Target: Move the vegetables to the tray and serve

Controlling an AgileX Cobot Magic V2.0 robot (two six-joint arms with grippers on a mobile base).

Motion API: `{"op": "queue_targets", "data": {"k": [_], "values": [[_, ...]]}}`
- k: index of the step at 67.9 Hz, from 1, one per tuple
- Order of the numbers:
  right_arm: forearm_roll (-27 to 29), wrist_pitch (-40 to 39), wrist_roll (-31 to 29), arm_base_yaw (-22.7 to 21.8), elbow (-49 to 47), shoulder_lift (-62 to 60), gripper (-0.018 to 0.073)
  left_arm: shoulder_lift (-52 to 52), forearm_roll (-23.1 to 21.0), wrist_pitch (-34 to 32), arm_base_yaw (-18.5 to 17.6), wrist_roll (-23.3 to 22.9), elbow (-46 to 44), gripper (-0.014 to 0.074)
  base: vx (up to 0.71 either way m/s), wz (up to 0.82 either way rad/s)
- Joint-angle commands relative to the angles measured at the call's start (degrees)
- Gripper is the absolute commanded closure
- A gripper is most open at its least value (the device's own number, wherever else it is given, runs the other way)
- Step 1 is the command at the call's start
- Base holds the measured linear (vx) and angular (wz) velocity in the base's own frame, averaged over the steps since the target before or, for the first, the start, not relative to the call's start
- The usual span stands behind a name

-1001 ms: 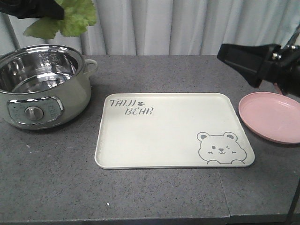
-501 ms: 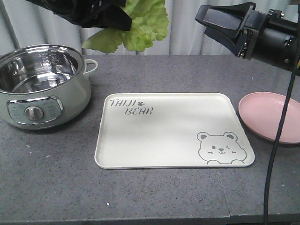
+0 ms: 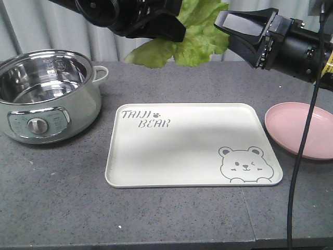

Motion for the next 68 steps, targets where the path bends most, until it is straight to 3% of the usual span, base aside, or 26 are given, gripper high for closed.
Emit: {"op": "queue_targets", "data": {"k": [1,10,15,32,51,59,68], "values": [[3.5,-2.6,-0.4,0.0,-2.0,-2.0,0.0,-2.6,-4.4,-4.1,-0.6,0.1,-1.2,0.0603,0.0,0.0],[3.6,-5.5,-0.6,0.0,-2.0,-2.0,0.0022,-2.6,-5.0,-4.5,-0.6,0.1,-1.2,0.0603,0.0,0.0],[3.6,-6.7,-1.2,0.0,-2.0,-2.0,0.0096,-2.6,-5.0,-4.6,-0.6,0.1,-1.2,0.0603,0.0,0.0],[3.5,-8.0,-2.1,0.0,-2.0,-2.0,0.0576,-2.6,-4.4,-3.7,-0.6,0.1,-1.2,0.0603,0.0,0.0],[3.4,-10.5,-2.8,0.0,-2.0,-2.0,0.0569,-2.6,-4.4,-3.0,-0.6,2.9,-1.2,0.0553,0.0,0.0],[3.4,-10.5,-2.8,0.0,-2.0,-2.0,0.0567,-2.6,-4.4,-3.0,-0.6,2.9,-1.2,0.0454,0.0,0.0],[3.6,-10.5,-2.8,0.0,-2.0,-2.0,0.0565,-2.6,-4.4,-2.8,-0.6,2.9,-1.2,0.0275,0.0,0.0]]}}
